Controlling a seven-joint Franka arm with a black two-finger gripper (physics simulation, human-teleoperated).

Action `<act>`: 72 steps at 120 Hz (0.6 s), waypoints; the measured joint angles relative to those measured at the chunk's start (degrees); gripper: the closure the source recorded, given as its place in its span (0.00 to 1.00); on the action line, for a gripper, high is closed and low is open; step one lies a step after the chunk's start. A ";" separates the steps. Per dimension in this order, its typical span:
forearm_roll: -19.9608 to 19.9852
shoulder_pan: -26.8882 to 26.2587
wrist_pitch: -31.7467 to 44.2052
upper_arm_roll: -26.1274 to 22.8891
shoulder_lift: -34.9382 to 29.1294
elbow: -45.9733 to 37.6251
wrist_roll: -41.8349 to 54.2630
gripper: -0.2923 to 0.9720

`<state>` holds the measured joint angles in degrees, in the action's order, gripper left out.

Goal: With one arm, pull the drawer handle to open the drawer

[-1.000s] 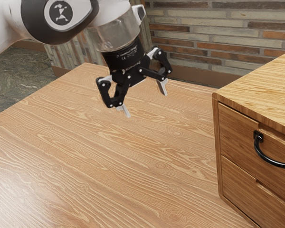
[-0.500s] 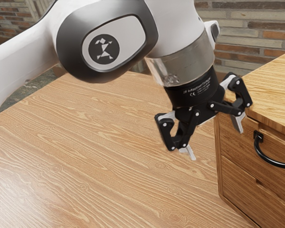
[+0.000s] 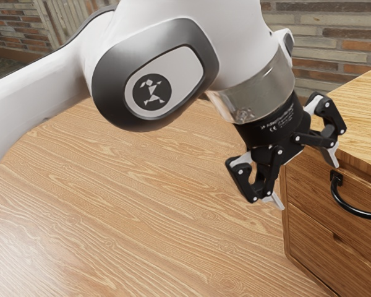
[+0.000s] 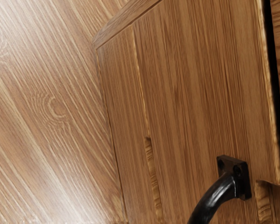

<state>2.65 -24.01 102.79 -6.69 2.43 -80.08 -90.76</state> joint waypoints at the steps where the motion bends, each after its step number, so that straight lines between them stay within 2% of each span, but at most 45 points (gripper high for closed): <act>1: 0.00 -0.05 0.10 0.00 0.02 -0.04 -0.04 0.26; 28: -0.01 0.14 3.12 0.02 0.37 -1.44 -1.03 0.35; 72: -0.07 -1.25 6.60 0.05 -0.59 -4.33 -2.02 0.41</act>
<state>2.58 -25.26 109.39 -6.64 1.84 -84.42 -92.79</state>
